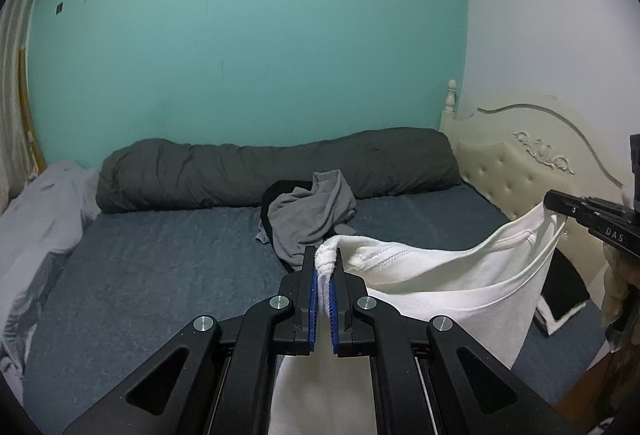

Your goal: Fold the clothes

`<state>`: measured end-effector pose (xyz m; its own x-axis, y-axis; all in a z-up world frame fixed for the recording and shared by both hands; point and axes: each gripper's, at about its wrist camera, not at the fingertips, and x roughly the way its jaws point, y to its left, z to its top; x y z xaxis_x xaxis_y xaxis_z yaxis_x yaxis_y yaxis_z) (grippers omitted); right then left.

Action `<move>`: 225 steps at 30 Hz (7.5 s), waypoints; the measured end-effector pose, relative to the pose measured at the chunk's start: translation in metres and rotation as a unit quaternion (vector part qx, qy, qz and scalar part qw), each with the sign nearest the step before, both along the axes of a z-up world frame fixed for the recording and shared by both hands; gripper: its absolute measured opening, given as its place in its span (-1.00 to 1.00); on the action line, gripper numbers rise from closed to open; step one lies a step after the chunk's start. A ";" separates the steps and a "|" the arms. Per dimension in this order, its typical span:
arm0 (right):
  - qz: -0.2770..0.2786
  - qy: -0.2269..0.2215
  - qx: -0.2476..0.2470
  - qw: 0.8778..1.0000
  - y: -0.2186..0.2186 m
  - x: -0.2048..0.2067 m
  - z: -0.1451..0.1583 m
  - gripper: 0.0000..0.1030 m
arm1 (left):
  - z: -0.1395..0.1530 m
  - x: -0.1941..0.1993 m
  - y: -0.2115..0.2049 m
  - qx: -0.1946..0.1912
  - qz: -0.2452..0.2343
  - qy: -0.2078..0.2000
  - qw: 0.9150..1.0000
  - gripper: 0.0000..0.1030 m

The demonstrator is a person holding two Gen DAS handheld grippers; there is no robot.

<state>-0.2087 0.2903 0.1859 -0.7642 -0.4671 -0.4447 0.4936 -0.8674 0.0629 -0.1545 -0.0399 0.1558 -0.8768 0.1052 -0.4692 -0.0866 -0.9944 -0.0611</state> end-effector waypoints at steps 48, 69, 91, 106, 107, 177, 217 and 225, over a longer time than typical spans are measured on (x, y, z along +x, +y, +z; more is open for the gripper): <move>-0.070 -0.154 0.078 0.983 -0.068 -0.377 -0.348 -0.94 | -0.348 -0.383 -0.028 0.009 0.027 -0.184 0.983 -0.92; -0.018 -0.221 0.085 0.971 -0.085 -0.401 -0.432 -0.85 | -0.420 -0.412 -0.037 0.060 0.027 -0.230 0.971 0.10; -0.135 -0.271 -0.120 0.945 0.071 -0.181 -0.411 -0.03 | -0.403 -0.144 -0.072 0.134 0.023 -0.223 0.965 0.54; -0.153 -0.312 -0.138 0.927 0.101 -0.069 -0.415 0.05 | -0.405 -0.053 -0.068 0.100 0.063 -0.211 0.970 0.99; -0.147 -0.314 -0.129 0.929 0.098 -0.064 -0.415 0.05 | -0.405 -0.051 -0.068 0.100 0.062 -0.209 0.971 0.99; -0.065 -0.389 0.013 0.919 0.061 -0.024 -0.461 -0.63 | -0.421 -0.038 -0.098 0.107 0.085 -0.205 0.969 0.99; -0.020 -0.326 0.042 0.944 0.070 -0.026 -0.428 -0.69 | -0.421 -0.039 -0.100 0.107 0.087 -0.206 0.969 0.99; -0.146 -0.314 -0.038 0.937 0.147 -0.022 -0.408 -0.19 | -0.421 -0.040 -0.099 0.107 0.085 -0.206 0.969 0.99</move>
<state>-0.2310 0.4369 -0.2221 -0.4631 -0.3269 -0.8239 0.0803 -0.9412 0.3283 -0.1941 -0.1388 -0.2650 -0.6330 0.1090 -0.7664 0.1538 -0.9526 -0.2626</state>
